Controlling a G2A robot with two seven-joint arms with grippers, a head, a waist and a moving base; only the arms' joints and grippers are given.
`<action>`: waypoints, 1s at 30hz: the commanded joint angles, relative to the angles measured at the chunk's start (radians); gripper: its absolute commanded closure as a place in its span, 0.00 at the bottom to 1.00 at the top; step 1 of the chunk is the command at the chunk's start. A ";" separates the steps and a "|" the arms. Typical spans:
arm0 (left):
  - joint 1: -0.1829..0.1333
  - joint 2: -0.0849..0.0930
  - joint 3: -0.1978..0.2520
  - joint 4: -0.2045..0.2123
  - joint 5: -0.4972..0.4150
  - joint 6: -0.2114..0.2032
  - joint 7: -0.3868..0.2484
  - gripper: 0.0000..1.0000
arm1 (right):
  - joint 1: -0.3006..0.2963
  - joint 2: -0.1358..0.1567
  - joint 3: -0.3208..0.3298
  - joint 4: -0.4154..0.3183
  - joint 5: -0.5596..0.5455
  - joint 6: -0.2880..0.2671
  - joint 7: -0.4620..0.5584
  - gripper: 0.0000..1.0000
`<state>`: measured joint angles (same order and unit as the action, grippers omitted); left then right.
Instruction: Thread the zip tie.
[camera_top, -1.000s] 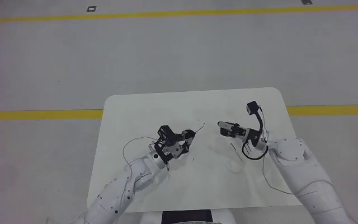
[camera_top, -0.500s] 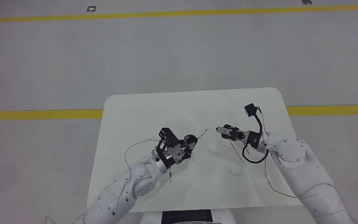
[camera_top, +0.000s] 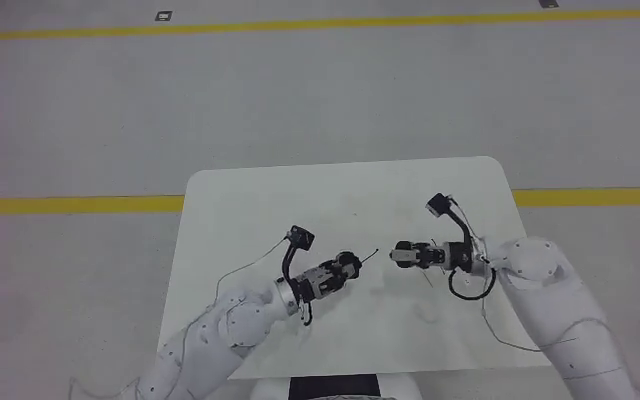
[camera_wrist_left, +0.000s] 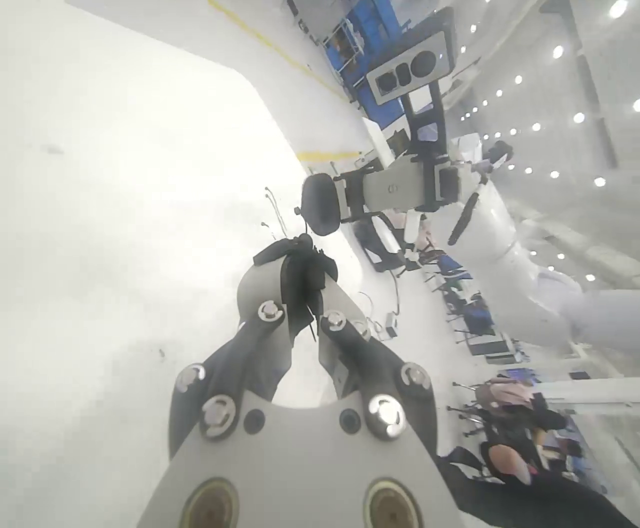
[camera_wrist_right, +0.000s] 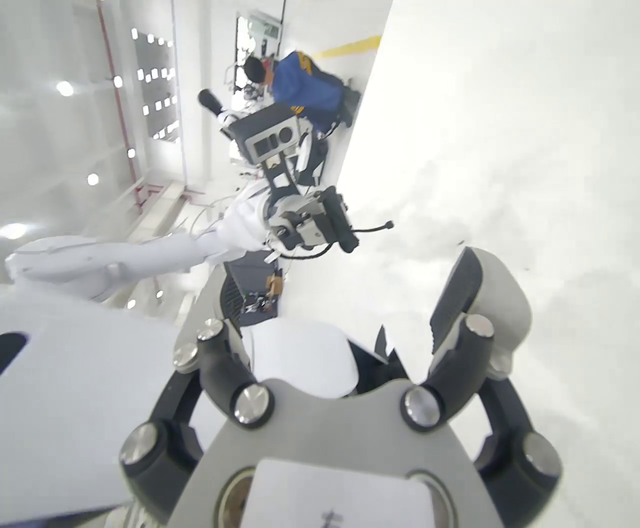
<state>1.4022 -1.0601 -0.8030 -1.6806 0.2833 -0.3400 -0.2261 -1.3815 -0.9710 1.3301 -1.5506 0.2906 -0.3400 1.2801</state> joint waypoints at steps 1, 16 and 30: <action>-0.007 0.011 0.004 -0.007 -0.039 0.000 -0.015 1.00 | 0.006 -0.008 0.006 0.018 0.024 0.000 0.042 0.00; -0.017 0.013 0.017 -0.007 -0.124 0.000 -0.048 1.00 | 0.003 -0.013 0.002 0.045 0.066 0.001 0.037 0.00; -0.007 0.007 -0.029 -0.018 -0.480 0.000 -0.286 1.00 | 0.087 -0.030 -0.095 0.224 0.341 0.000 0.110 0.00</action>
<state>1.3933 -1.0508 -0.8265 -1.7000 -0.1813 -0.3400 -0.4995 -1.3006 -1.0011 1.2442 -1.3340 0.6212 -0.3400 1.3899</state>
